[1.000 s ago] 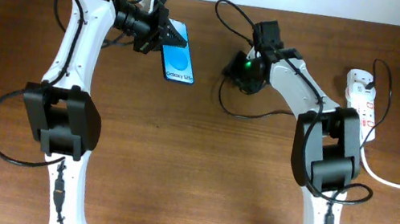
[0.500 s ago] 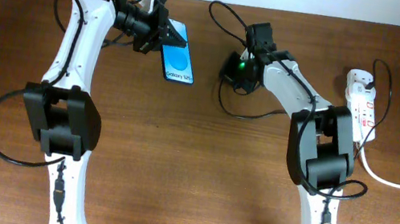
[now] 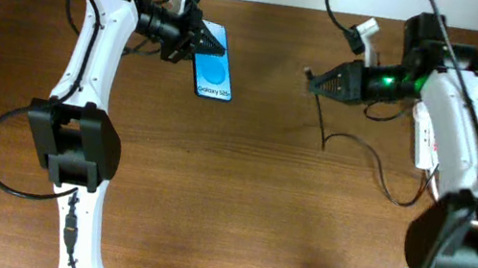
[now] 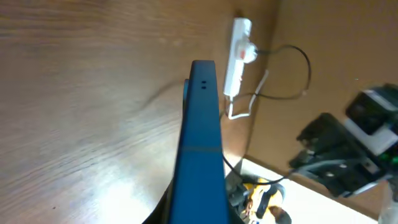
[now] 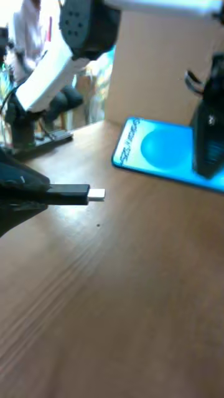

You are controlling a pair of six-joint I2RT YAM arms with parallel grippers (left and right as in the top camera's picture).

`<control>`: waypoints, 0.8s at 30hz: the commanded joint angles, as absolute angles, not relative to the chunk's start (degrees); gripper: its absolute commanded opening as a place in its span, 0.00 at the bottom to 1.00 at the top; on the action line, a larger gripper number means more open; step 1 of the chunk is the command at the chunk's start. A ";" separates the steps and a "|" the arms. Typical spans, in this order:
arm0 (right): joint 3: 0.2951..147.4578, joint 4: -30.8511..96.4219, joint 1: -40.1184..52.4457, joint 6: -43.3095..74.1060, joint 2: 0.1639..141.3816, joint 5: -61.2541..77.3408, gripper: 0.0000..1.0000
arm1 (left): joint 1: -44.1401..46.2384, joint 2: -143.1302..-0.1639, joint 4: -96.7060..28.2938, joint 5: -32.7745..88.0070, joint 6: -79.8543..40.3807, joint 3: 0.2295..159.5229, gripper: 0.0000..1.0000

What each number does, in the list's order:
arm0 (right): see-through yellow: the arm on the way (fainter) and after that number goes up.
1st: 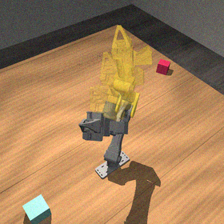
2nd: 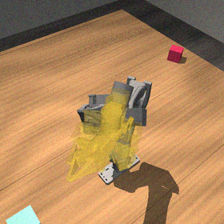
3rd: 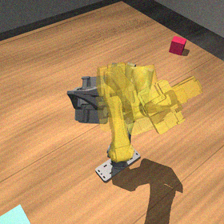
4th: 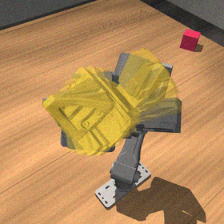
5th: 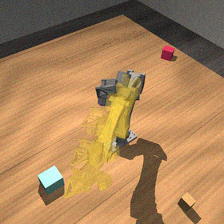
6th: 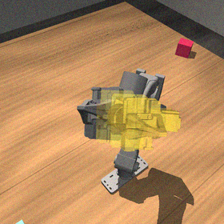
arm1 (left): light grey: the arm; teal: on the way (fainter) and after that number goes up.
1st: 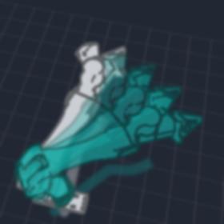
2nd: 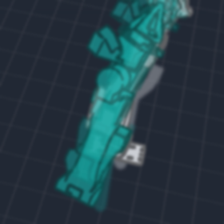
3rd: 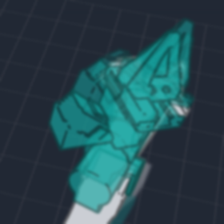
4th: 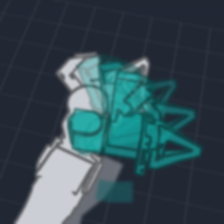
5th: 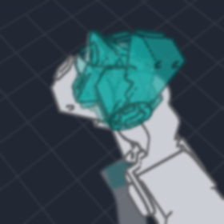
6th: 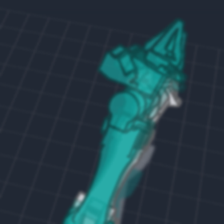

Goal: Plug charger to phone and switch on socket
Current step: 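Lift the connector upright toward the phone's bottom port with the right gripper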

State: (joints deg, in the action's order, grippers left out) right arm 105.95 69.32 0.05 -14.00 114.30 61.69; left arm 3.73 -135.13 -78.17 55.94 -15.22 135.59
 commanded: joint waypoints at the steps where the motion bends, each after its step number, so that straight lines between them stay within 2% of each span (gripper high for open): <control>1: 106.19 75.66 -0.51 -19.14 105.03 55.79 0.04 | 3.31 -134.78 -78.11 66.63 -8.60 136.11 0.00; 4: 106.19 81.19 -1.39 -19.09 97.54 53.45 0.04 | 3.31 -134.78 -78.37 67.09 -8.38 136.11 0.00; 5: 106.17 83.50 -2.70 -19.29 94.59 53.25 0.04 | 3.31 -134.78 -78.56 70.76 -5.37 136.11 0.00; 9: 105.25 89.45 -11.57 -19.73 81.80 53.25 0.04 | 3.36 -134.78 -78.54 75.88 -2.79 136.11 0.00; 12: 96.66 88.33 -16.69 -19.66 72.49 54.08 0.04 | 3.38 -134.78 -78.54 79.85 -1.41 136.11 0.00; 15: 78.13 75.44 -17.96 -12.86 64.55 63.11 0.04 | 3.77 -134.78 -78.48 80.23 -1.39 136.11 0.00; 17: 64.93 56.88 -16.69 -1.61 64.58 70.28 0.04 | 4.69 -134.78 -75.35 83.13 -1.43 136.11 0.00; 20: 61.39 40.84 -9.82 10.24 67.66 68.66 0.04 | 4.89 -134.78 -71.16 87.72 -1.72 136.11 0.00; 24: 61.39 26.50 3.62 20.75 71.77 59.92 0.04 | 4.86 -134.78 -69.69 89.82 -3.86 136.11 0.00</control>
